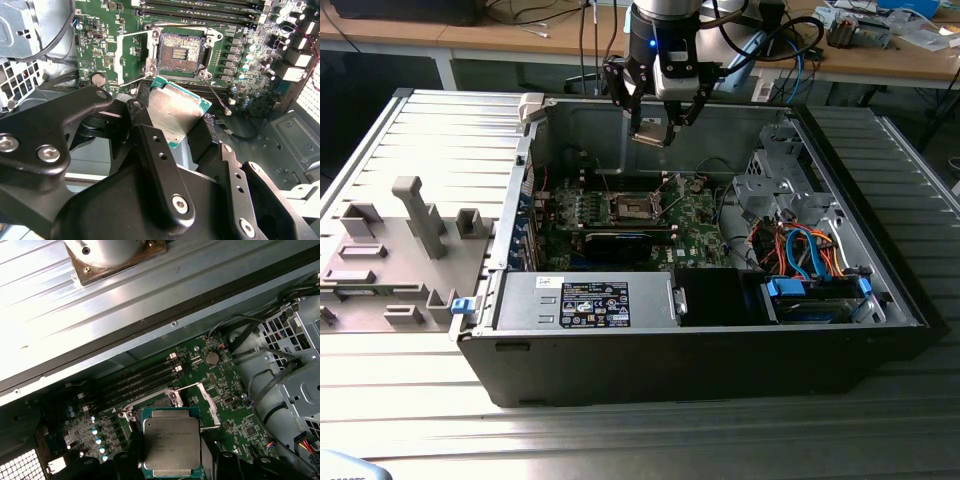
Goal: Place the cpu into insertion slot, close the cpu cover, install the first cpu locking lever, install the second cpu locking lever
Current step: 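Place the cpu into insertion slot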
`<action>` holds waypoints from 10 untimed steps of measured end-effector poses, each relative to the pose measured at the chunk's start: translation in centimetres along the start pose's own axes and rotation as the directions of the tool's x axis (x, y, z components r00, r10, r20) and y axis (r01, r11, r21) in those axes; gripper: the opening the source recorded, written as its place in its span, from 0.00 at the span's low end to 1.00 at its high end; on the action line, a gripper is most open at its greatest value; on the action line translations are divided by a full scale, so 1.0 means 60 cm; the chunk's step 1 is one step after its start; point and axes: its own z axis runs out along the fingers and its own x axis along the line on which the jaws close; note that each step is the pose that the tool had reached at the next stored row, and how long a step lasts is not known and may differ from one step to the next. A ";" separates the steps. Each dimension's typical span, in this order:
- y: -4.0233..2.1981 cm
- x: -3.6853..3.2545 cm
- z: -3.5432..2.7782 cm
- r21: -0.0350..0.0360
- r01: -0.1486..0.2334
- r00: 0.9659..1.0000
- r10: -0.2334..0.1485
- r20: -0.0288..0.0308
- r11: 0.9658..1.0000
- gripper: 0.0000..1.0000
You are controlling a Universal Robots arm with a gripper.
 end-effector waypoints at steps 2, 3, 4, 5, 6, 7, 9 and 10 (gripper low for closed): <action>0.000 0.000 0.000 0.000 -0.001 1.000 0.001 0.000 1.000 0.55; 0.000 0.000 0.000 0.000 -0.002 1.000 0.002 0.000 1.000 0.55; 0.000 0.000 0.000 0.000 -0.004 1.000 0.004 0.000 1.000 0.55; 0.000 0.000 0.000 0.000 -0.004 1.000 0.004 0.000 1.000 0.55; 0.000 0.000 0.000 0.000 -0.004 1.000 0.004 0.000 1.000 0.55; 0.000 0.000 0.000 0.000 -0.005 1.000 0.005 0.000 1.000 0.55; 0.000 0.000 0.000 0.000 -0.006 1.000 0.006 0.001 1.000 0.55; 0.000 0.000 0.000 0.000 -0.006 1.000 0.006 0.001 1.000 0.55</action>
